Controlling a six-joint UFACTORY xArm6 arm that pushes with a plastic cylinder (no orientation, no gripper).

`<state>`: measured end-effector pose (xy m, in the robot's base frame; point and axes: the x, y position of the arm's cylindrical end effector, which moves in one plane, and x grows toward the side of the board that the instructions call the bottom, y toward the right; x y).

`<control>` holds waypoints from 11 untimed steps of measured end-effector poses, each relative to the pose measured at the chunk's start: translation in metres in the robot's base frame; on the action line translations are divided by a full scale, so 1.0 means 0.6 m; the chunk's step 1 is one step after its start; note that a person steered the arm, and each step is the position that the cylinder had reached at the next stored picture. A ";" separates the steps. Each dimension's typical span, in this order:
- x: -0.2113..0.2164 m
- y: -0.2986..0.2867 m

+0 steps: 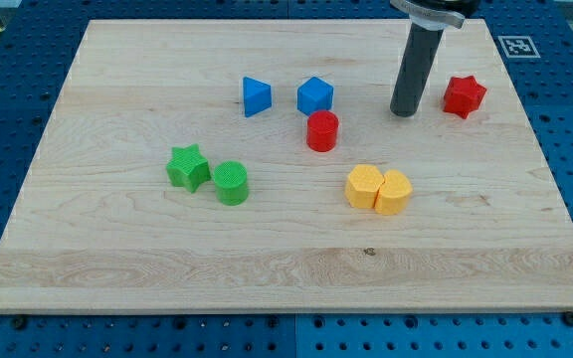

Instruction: Separate the yellow blocks from each other

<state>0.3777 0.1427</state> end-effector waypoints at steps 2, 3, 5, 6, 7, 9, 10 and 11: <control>0.056 -0.027; 0.085 -0.050; 0.111 -0.071; 0.159 -0.077; 0.210 -0.077; 0.210 -0.077; 0.193 -0.075; 0.245 -0.110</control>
